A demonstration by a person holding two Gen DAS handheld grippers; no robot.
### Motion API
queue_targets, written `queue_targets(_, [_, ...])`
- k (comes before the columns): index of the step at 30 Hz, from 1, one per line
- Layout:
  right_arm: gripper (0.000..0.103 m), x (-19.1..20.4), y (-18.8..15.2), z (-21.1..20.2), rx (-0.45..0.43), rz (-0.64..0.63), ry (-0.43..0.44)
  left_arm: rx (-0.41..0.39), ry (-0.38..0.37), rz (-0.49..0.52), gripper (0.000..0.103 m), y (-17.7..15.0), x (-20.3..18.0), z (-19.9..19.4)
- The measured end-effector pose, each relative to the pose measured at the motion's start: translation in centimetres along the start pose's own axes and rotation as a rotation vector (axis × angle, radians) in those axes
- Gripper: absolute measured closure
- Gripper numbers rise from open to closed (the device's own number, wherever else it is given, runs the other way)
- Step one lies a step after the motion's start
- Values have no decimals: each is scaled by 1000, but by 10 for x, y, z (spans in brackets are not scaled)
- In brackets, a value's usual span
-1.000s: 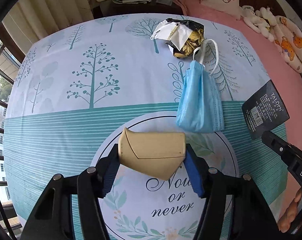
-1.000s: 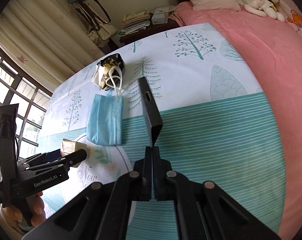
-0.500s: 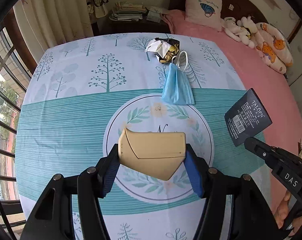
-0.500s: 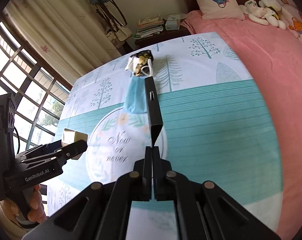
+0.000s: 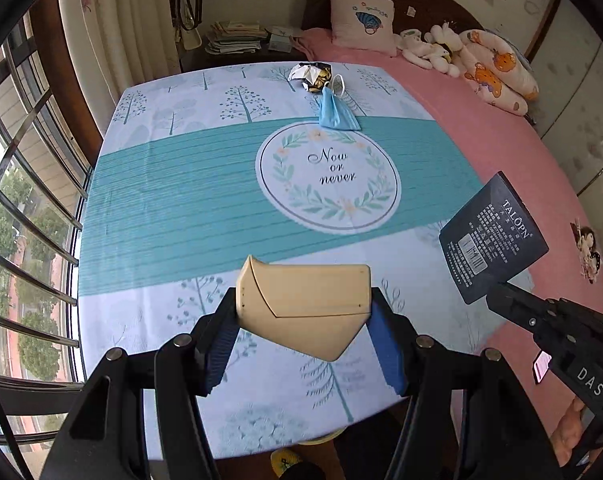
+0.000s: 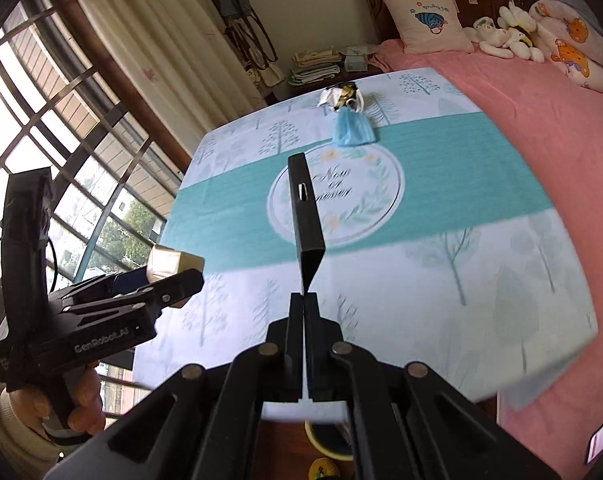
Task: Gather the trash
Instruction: 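Carry the card and beige box over the bin and open both tools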
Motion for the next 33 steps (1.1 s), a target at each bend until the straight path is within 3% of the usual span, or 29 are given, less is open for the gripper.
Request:
queue_targets(9, [103,45,-90,-37,61,-44,0,59,-24,41,43,-91,3,-34])
queue_targets(18, [103,38,-151,-42,182,-63,-15,142,-41,13,43,-165,-7,-30])
queue_targets(26, [103,16,-213,-8,300,-70,3,188,-51,-61,43,-219,-20,4])
queue_targets(33, [103,-29,-276,67,401,-68,-11,215,-2,-93,43,-264,-23,79])
Point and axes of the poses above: each gripper's, at about its wrist camera, not at the fingertips, and z roughly the way its jaws point, x to its left, y to its top, the point moved 10 cm from there along z, roughly the way its jaws point, and after that the axes turned 3 degrees about -y, right-handed, at the moved point
